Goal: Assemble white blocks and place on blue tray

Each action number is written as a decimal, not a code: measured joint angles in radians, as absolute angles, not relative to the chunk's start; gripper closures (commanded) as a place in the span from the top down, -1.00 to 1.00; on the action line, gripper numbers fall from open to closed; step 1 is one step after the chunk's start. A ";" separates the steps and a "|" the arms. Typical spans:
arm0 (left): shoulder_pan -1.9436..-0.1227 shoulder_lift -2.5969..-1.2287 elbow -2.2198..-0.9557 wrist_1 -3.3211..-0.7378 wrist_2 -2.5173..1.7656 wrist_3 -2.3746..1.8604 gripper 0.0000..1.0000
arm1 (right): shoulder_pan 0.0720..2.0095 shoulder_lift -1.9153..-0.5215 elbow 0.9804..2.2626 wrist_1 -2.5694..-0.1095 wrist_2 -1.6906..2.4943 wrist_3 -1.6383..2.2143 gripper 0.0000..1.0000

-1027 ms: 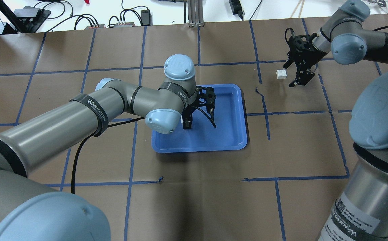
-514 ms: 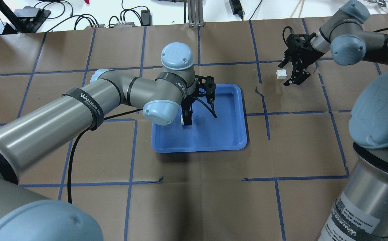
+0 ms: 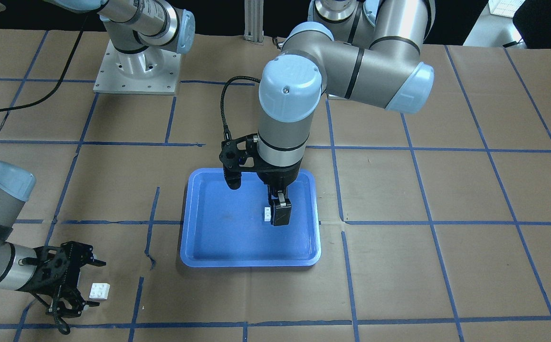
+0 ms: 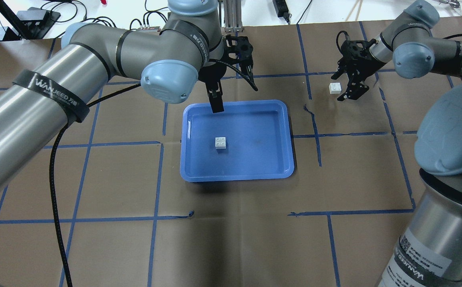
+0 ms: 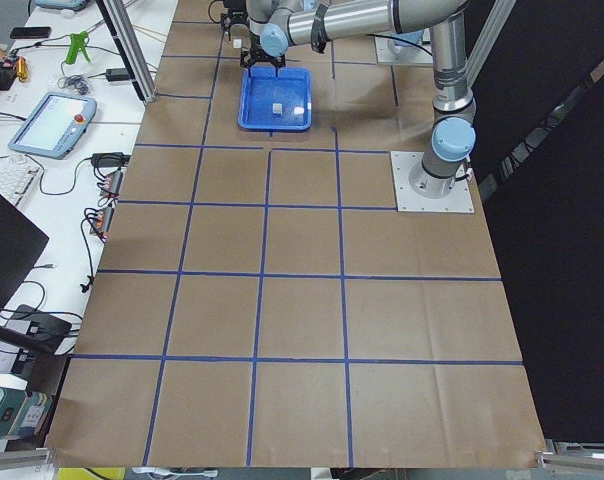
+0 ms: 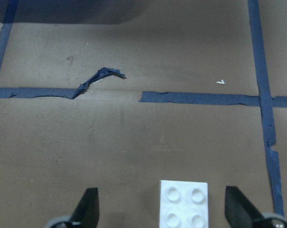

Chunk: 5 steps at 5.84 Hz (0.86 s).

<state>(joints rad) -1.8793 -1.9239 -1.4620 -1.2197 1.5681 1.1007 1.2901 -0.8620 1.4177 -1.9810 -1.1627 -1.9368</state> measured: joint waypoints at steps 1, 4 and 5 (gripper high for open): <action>-1.851 -1.865 -1.460 -1.260 1.569 1.047 0.97 | 1.290 -0.859 1.417 -1.985 -1.168 -1.937 0.13; -1.685 -1.762 -1.466 -1.344 1.573 0.790 0.97 | 1.290 -0.859 1.415 -2.002 -1.176 -1.939 -0.40; -1.644 -1.752 -1.471 -1.352 1.578 0.659 0.97 | 1.290 -0.863 1.413 -2.005 -1.176 -1.938 -0.41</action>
<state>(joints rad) -1.6440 -1.7517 -1.4712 -1.3521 1.5777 0.6586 1.2901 -0.8626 1.4129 -2.0054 -1.1764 -1.9385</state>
